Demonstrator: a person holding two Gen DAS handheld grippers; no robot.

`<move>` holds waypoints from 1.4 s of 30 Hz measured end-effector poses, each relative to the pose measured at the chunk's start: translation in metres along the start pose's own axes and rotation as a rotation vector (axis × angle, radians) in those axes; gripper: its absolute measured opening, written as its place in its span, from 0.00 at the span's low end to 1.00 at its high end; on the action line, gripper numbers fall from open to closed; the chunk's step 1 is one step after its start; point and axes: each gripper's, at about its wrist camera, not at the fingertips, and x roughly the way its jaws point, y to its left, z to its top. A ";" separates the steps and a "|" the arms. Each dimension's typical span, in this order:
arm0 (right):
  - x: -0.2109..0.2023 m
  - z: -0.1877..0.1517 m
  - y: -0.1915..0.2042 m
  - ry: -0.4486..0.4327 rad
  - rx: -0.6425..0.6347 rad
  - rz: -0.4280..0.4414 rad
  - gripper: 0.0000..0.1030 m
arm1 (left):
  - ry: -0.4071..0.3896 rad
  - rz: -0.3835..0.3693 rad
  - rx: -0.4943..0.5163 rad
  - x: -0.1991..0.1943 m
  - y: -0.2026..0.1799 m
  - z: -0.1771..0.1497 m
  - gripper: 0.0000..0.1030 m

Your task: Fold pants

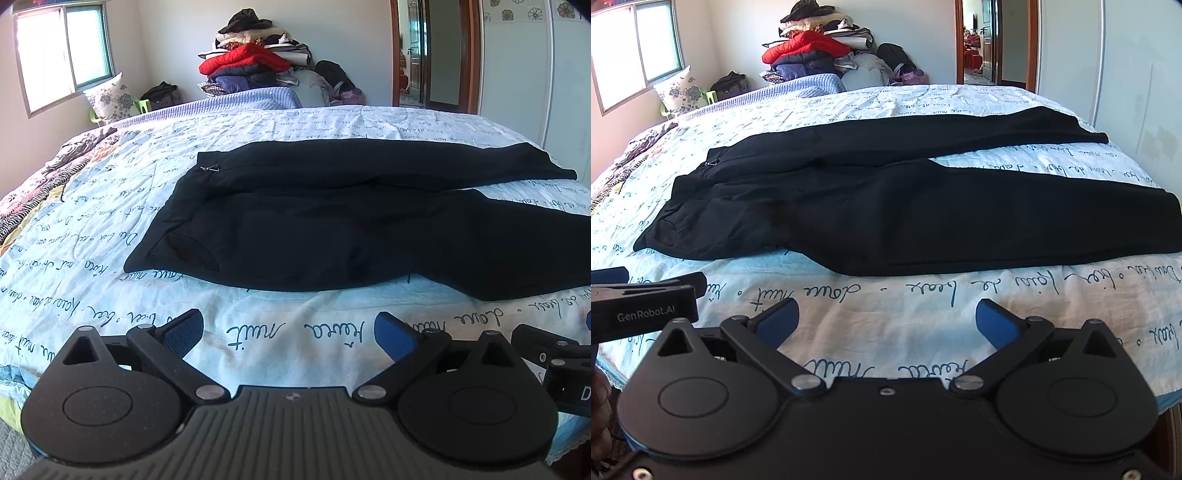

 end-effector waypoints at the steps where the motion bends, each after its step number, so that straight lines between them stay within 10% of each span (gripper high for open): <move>1: 0.000 0.000 0.000 0.000 0.001 0.000 1.00 | 0.000 0.000 0.000 0.000 0.000 0.000 0.98; 34: 0.008 0.010 -0.003 -0.003 0.011 0.016 1.00 | 0.005 0.007 0.010 0.015 0.010 0.004 0.98; 42: 0.015 0.076 0.029 -0.240 -0.313 0.213 1.00 | -0.021 -0.041 0.016 0.027 0.051 0.040 0.99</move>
